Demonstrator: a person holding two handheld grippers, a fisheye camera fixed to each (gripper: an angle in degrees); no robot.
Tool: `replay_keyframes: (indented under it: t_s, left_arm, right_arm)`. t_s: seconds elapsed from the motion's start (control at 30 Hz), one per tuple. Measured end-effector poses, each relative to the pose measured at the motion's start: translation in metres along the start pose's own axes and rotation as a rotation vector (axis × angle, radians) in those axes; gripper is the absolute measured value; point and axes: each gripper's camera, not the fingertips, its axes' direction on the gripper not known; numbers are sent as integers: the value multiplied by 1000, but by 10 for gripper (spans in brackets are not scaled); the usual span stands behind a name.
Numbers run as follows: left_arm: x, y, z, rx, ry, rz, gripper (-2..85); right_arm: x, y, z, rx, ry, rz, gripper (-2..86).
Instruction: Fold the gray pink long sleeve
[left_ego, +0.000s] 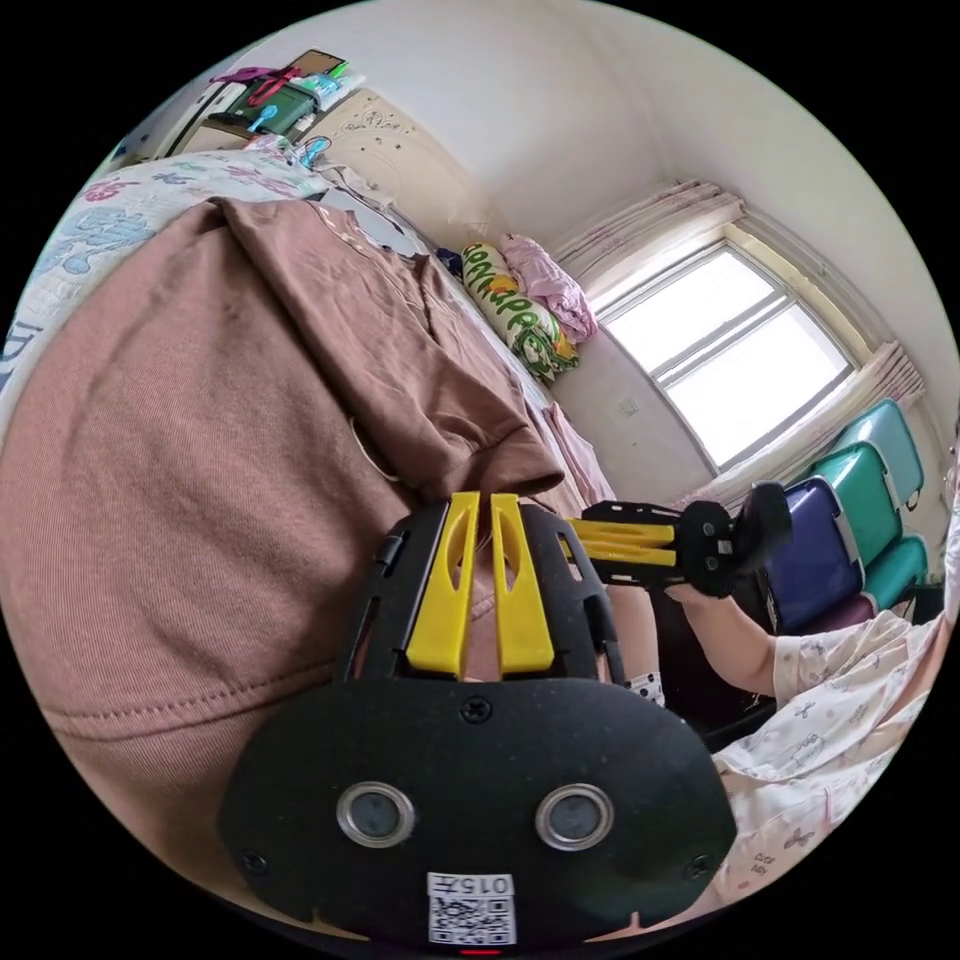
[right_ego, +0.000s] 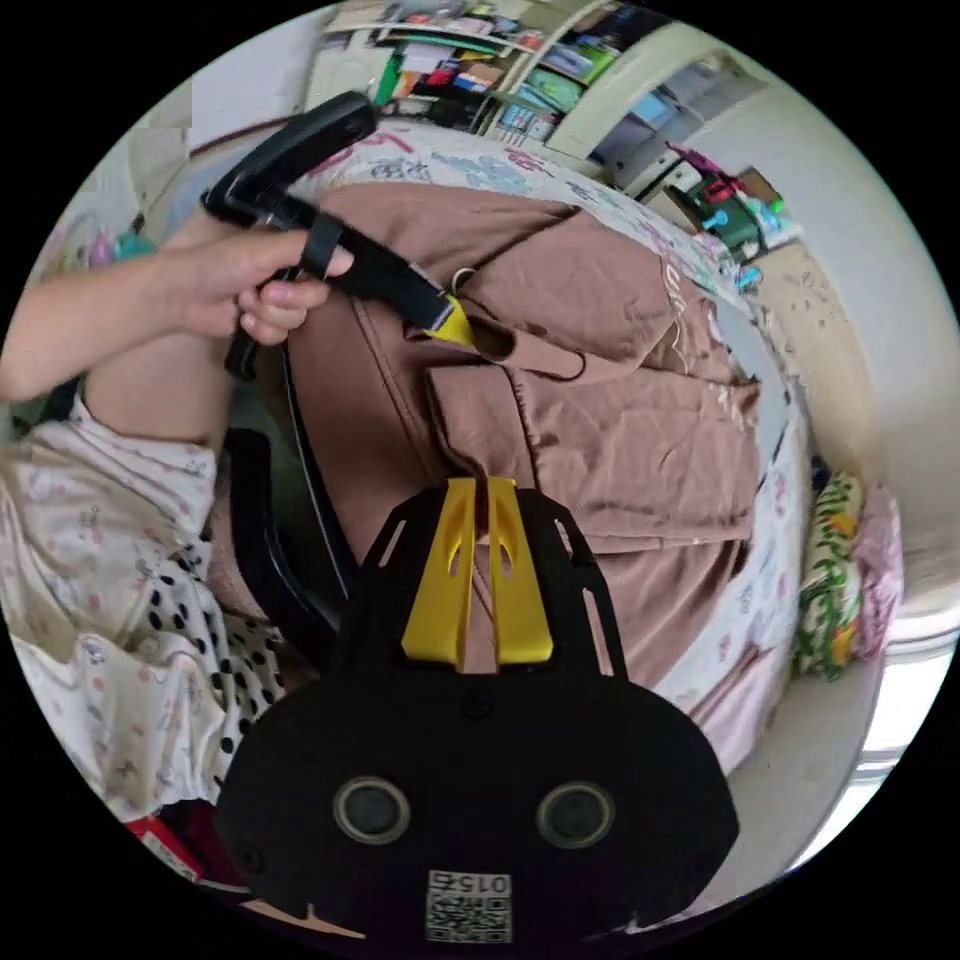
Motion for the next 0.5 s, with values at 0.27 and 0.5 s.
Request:
replay_keyframes:
  t_s: [0.27,0.5]
  left_arm:
    - [43,-153,-145,78,-150,287,20]
    - [-3,-205,-371,893,-564,-55,76]
  right_arm:
    - [279,54,-194,239,-143,554,16]
    - [445,238,-359,817,-39,1285,88]
